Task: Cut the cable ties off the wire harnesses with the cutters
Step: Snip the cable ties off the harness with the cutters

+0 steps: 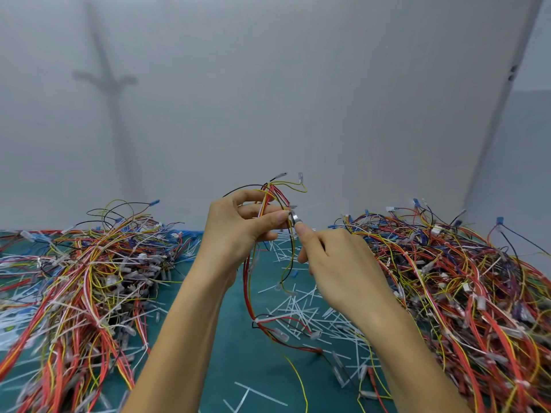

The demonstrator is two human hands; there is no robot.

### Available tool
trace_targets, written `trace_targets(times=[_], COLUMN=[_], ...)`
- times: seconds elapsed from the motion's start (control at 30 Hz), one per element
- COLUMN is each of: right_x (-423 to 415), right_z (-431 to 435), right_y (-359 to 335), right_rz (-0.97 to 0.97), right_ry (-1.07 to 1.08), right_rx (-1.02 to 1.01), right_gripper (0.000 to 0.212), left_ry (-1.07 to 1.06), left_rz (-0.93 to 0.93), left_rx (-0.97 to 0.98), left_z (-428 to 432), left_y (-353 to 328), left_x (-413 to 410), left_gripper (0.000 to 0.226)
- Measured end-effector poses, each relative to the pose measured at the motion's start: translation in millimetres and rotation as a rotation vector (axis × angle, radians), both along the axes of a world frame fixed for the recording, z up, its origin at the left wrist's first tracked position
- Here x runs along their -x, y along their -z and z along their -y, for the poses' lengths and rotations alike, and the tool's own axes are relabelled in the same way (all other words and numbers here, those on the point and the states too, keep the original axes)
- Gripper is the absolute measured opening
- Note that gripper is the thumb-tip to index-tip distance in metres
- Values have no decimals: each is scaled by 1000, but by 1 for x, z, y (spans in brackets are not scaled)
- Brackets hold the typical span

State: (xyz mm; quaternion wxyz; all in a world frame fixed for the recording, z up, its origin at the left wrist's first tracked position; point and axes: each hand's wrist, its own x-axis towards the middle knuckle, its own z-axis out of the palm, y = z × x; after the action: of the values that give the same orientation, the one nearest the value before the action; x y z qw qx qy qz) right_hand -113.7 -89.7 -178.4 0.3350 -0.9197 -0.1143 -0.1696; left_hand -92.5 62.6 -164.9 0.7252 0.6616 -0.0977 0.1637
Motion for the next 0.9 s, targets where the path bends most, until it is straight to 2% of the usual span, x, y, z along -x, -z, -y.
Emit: trace_targets(times=[0.67, 0.9], right_x=[-1, -4], right_z=[2, 4], right_y=[2, 3], right_rz=[50, 25], right_ry=[-21, -37], right_rx=[-7, -42], right_gripper=[68, 71], left_ry=[-19, -48], left_rz=[-29, -34], left_rx=[-33, -99], left_z=[0, 1], left_y=[-1, 0], left_x=[2, 1], left_gripper=[39, 38])
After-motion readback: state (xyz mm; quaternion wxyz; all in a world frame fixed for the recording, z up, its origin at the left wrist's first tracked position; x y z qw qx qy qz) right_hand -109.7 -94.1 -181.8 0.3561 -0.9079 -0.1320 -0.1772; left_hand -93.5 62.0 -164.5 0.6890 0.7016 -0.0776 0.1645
